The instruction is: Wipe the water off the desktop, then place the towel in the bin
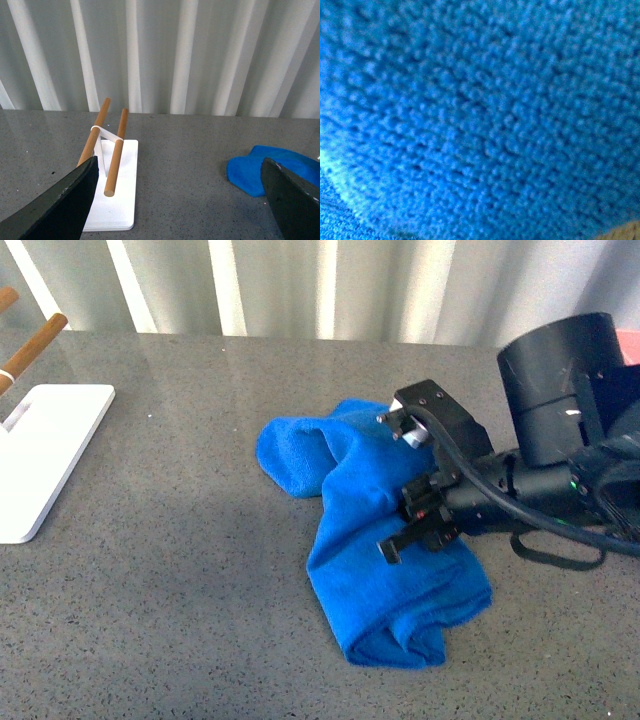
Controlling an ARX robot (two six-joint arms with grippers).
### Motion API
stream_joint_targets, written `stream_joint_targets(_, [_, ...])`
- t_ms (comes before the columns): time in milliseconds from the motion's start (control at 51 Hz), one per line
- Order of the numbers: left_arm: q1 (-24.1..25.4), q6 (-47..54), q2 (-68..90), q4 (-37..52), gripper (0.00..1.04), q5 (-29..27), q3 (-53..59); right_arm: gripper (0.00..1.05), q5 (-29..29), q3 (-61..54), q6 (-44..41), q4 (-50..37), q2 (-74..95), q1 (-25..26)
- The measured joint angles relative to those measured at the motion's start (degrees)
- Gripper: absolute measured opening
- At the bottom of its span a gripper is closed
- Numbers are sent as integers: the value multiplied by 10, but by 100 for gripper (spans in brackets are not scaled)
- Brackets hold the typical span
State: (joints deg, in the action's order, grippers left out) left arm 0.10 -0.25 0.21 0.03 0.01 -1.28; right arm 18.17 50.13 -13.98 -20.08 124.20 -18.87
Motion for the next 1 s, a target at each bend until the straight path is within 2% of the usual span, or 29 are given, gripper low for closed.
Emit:
stream_joint_targets(255, [0, 0, 0, 0, 98, 0, 0, 3, 31, -136, -20, -15, -92, 38])
stream_joint_targets(431, [0, 0, 0, 0, 98, 0, 0, 3, 43, -204, -55, -6, -177, 148])
stream_joint_targets(569, [0, 0, 0, 0, 98, 0, 0, 3, 50, -189, -75, 5, -181, 222])
stream_joint_targets(725, [0, 0, 0, 0, 98, 0, 0, 3, 42, -145, -79, 14, -151, 273])
stream_joint_targets(882, [0, 0, 0, 0, 98, 0, 0, 3, 30, -104, -76, 17, -124, 282])
stream_joint_targets(1000, [0, 0, 0, 0, 98, 0, 0, 3, 30, -82, -61, 17, -121, 258])
